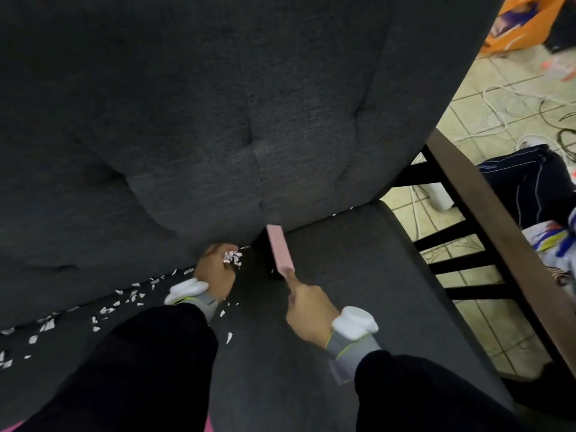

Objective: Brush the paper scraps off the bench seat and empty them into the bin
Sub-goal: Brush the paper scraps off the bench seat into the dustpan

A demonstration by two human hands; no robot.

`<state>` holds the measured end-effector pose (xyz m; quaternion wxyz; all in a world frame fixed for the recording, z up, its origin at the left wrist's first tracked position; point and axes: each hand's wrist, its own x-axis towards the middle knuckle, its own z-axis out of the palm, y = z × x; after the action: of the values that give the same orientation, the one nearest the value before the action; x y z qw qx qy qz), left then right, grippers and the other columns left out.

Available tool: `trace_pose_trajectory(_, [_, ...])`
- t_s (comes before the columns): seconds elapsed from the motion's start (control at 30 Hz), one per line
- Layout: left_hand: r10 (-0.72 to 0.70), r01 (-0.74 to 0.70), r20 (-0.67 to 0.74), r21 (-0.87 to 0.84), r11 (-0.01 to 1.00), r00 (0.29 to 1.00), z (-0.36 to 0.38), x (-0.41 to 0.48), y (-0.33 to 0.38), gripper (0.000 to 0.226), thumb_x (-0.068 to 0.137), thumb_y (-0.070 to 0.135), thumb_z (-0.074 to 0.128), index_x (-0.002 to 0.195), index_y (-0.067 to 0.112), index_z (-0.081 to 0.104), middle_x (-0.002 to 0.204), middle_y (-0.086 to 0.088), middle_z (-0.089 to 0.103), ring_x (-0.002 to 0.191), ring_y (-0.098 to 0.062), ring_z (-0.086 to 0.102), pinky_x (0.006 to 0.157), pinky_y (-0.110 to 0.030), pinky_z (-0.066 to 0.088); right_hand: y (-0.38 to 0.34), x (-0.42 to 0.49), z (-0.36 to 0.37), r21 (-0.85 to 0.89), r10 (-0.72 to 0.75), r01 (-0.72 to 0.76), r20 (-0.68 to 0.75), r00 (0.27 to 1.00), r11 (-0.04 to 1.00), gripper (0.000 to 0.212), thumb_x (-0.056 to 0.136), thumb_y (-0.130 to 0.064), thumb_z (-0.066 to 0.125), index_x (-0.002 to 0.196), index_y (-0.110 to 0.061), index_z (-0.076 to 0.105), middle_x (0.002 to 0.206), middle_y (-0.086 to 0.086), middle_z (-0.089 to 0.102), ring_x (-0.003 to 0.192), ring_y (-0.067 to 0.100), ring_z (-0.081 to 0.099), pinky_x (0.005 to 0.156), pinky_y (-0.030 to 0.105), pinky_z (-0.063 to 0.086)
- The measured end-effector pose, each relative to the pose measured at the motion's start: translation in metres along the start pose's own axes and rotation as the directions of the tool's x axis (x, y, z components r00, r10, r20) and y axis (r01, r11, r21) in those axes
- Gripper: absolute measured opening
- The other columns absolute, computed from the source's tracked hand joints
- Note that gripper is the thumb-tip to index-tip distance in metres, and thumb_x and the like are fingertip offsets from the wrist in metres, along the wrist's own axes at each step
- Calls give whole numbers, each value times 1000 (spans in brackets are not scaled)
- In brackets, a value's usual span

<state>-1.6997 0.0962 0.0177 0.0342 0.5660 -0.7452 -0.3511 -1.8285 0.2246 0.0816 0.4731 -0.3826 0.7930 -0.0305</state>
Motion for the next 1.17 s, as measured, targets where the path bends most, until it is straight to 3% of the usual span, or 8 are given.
trace_pose_trajectory(0.17, [-31,31,-15,6,1000,999,-29,-14,-26,42,81,-10,44,111,12,63,118,-11,63,111,-28,58,94,-29,41,19,-26,-24,-34,-18,12,-187,982,999,63,93,-14,41,149,-34,19,109,22,64,101,38,61,82,33,46])
trace_pose_trajectory(0.3, [-64,64,-2,-12,998,998,-31,-24,-35,41,80,-9,45,108,14,65,113,-7,66,106,-25,60,89,-25,41,60,-14,-62,-116,217,-270,-337,916,956,65,90,-14,44,148,-30,19,110,22,64,105,38,60,83,35,47])
trace_pose_trajectory(0.43, [-63,63,22,-34,997,998,-24,-30,-39,39,81,-7,46,105,16,66,110,-5,68,105,-25,62,90,-28,44,70,14,-78,-24,399,-436,-359,844,900,70,88,-14,50,148,-22,17,116,22,61,109,37,58,85,35,45])
trace_pose_trajectory(0.57, [-27,27,84,1,1000,996,-10,-26,-29,38,82,-3,47,109,16,65,117,-4,65,110,-25,59,91,-25,40,42,27,-41,33,331,-337,-302,894,941,70,91,-13,48,151,-18,11,124,21,57,115,36,54,91,35,44])
trace_pose_trajectory(0.67, [59,-77,224,71,994,973,6,-16,-12,39,84,0,49,119,14,61,129,-6,56,119,-24,53,95,-22,35,38,16,-28,246,294,-223,-311,904,943,57,94,-11,39,148,-22,23,121,23,58,108,41,57,90,38,48])
trace_pose_trajectory(0.87, [193,-275,418,145,950,888,39,13,29,46,86,6,51,131,11,50,141,-3,44,129,-19,43,102,-18,27,68,30,-55,467,476,-258,-442,760,846,54,92,-9,36,144,-22,30,113,26,60,87,45,62,76,52,54])
trace_pose_trajectory(1.03, [211,-354,505,205,913,837,62,41,56,55,91,10,45,144,14,32,157,2,17,143,-17,22,110,-18,14,70,69,-78,679,577,-264,-283,766,685,67,90,0,37,149,-24,17,119,17,51,58,29,54,27,26,44])
trace_pose_trajectory(1.17, [150,-346,606,220,912,781,74,53,50,64,91,3,42,148,15,17,158,-2,3,146,-17,6,108,-14,0,63,90,-73,799,610,-244,-183,771,549,79,88,5,32,148,-40,8,104,8,42,46,21,48,28,18,38])
